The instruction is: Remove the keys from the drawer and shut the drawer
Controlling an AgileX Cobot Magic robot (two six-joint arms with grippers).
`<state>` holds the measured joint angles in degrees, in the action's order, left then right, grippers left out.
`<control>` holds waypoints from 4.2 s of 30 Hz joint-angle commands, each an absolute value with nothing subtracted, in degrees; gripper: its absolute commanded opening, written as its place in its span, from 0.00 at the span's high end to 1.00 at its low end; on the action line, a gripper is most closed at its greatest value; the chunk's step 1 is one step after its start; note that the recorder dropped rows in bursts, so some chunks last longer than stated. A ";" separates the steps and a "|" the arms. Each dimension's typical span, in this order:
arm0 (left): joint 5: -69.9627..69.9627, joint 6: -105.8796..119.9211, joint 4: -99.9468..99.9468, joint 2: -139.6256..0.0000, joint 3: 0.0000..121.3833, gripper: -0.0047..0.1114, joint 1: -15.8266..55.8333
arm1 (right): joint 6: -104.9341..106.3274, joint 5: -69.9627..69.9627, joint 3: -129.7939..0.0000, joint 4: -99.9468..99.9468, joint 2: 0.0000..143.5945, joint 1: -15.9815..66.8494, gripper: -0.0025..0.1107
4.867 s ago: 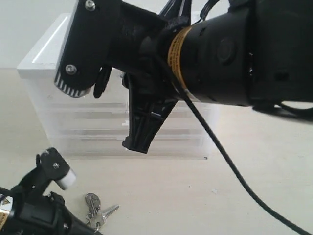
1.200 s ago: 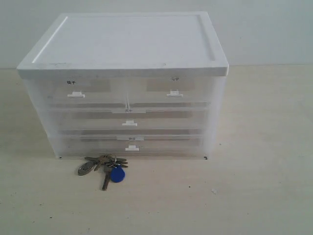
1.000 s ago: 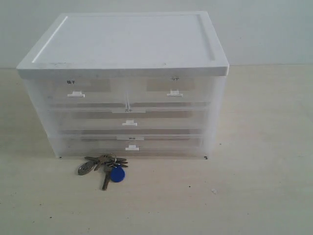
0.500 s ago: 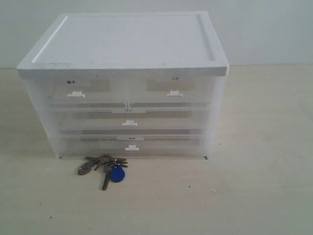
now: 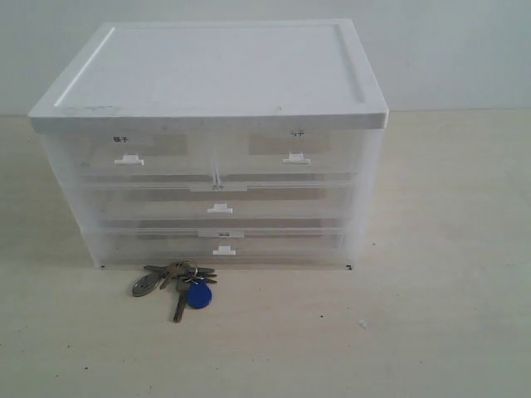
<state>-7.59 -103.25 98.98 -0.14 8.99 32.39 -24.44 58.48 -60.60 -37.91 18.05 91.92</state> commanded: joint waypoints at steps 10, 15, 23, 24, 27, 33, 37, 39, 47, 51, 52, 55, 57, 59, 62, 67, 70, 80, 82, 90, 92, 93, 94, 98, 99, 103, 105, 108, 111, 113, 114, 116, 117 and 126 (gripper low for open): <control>-7.91 -103.90 98.55 0.00 8.70 0.92 32.52 | -24.58 58.37 -60.67 -37.73 17.90 91.89 0.98; -7.91 -103.90 98.55 0.00 8.70 0.92 32.52 | -24.58 58.37 -60.67 -37.73 17.90 91.89 0.98; -7.91 -103.90 98.22 0.00 8.70 0.92 32.63 | -24.58 58.37 -60.67 -37.73 17.90 91.89 0.98; -7.91 -103.44 96.80 0.00 8.70 0.92 32.63 | -24.58 58.37 -60.67 -37.73 17.90 91.89 0.98; -4.73 -90.39 85.23 0.00 8.70 0.92 32.63 | -24.58 58.37 -60.67 -37.73 17.90 91.89 0.98; 8.85 -27.00 24.29 0.00 7.89 0.92 32.63 | -24.58 58.37 -60.67 -37.73 17.90 91.89 0.98; 11.26 14.13 -6.07 0.00 6.66 0.92 32.63 | -24.58 58.37 -60.67 -37.73 17.90 91.89 0.98; 9.57 20.35 -9.40 0.00 5.03 0.92 32.52 | -24.58 58.37 -60.67 -37.73 17.90 91.89 0.98; 5.38 0.90 0.00 0.00 0.00 0.92 17.75 | -24.58 58.37 -60.67 -37.83 17.90 91.89 0.98; 6.28 0.87 0.00 0.00 0.00 0.92 9.52 | -24.58 58.37 -60.67 -37.83 17.90 91.89 0.98; 6.28 0.87 0.00 0.00 0.00 0.92 7.66 | -24.58 58.37 -60.67 -37.83 17.90 91.89 0.98; 6.42 -0.83 0.00 0.00 0.00 0.92 3.18 | -24.58 58.37 -60.67 -37.83 17.90 91.89 0.98; 6.54 -3.05 1.51 0.00 0.00 0.92 0.77 | -24.58 58.37 -60.67 -37.83 17.90 91.89 0.98; 6.96 -5.42 2.58 0.00 0.00 0.92 -1.40 | -24.58 58.37 -60.67 -37.83 17.90 91.89 0.98; 8.92 -5.27 2.58 0.00 0.00 0.92 -2.88 | -24.58 58.37 -60.67 -37.83 17.90 91.89 0.98; 15.02 -3.94 2.47 0.00 0.00 0.92 -2.88 | -24.58 58.37 -60.67 -37.83 17.90 91.89 0.98; 17.37 -1.64 2.35 0.00 0.00 0.92 -2.88 | -24.58 58.47 -60.67 -37.83 17.90 91.89 0.98; 17.37 -1.64 2.35 0.00 0.00 0.92 -2.88 | -24.58 58.47 -60.67 -37.83 17.90 91.89 0.98; 17.37 -1.64 2.35 0.00 0.00 0.92 -2.88 | -24.58 58.47 -60.67 -37.83 17.90 91.89 0.98; 17.37 -1.64 2.35 0.00 0.00 0.92 -2.88 | -24.58 58.47 -60.67 -37.83 17.90 91.89 0.98; 17.37 -1.64 2.35 0.00 0.00 0.92 -2.88 | -24.58 58.47 -60.67 -37.83 17.90 91.89 0.98; 17.37 -1.64 2.35 0.00 0.00 0.92 -2.88 | -24.58 58.47 -60.67 -37.83 17.90 91.89 0.98; 17.37 -1.64 2.35 0.00 0.00 0.92 -2.88 | -24.58 58.47 -60.67 -37.83 17.90 91.89 0.98; 17.37 -1.64 2.35 0.00 0.00 0.92 -2.88 | -24.58 58.47 -60.67 -37.83 17.90 91.89 0.98; 17.37 -1.64 2.35 0.00 0.00 0.92 -2.88 | -24.58 58.47 -60.67 -37.83 17.90 91.89 0.98; 17.37 -1.64 2.35 0.00 0.00 0.92 -2.88 | -24.58 58.47 -60.67 -37.83 17.90 91.89 0.98; 17.37 -1.64 2.35 0.00 0.00 0.92 -2.88 | -26.35 58.48 -60.67 -37.70 17.90 91.89 0.98; 17.37 -1.64 2.35 0.00 0.00 0.92 -2.88 | -28.42 56.91 -60.55 -36.72 18.04 91.89 0.98; 17.37 -1.64 2.35 0.00 0.00 0.92 -2.88 | -21.59 48.36 -56.64 -36.85 17.90 91.89 0.98; 17.37 -1.64 2.35 0.00 0.00 0.92 -2.88 | -13.35 41.14 -52.04 -36.85 17.90 91.67 0.98; 17.37 -1.64 2.35 0.00 0.00 0.92 -2.88 | -9.13 36.54 -49.92 -36.70 17.90 91.34 0.98; 17.37 -1.64 2.35 0.00 0.00 0.92 -2.88 | 1.31 26.61 -44.36 -35.35 17.90 89.68 0.98; 17.37 -1.64 2.35 0.00 0.00 0.92 -2.88 | 7.08 22.10 -41.61 -33.62 17.90 88.52 0.98; 17.37 -1.64 2.35 0.00 0.00 0.92 -2.88 | 22.91 -1.45 -25.89 -12.71 17.90 67.59 0.98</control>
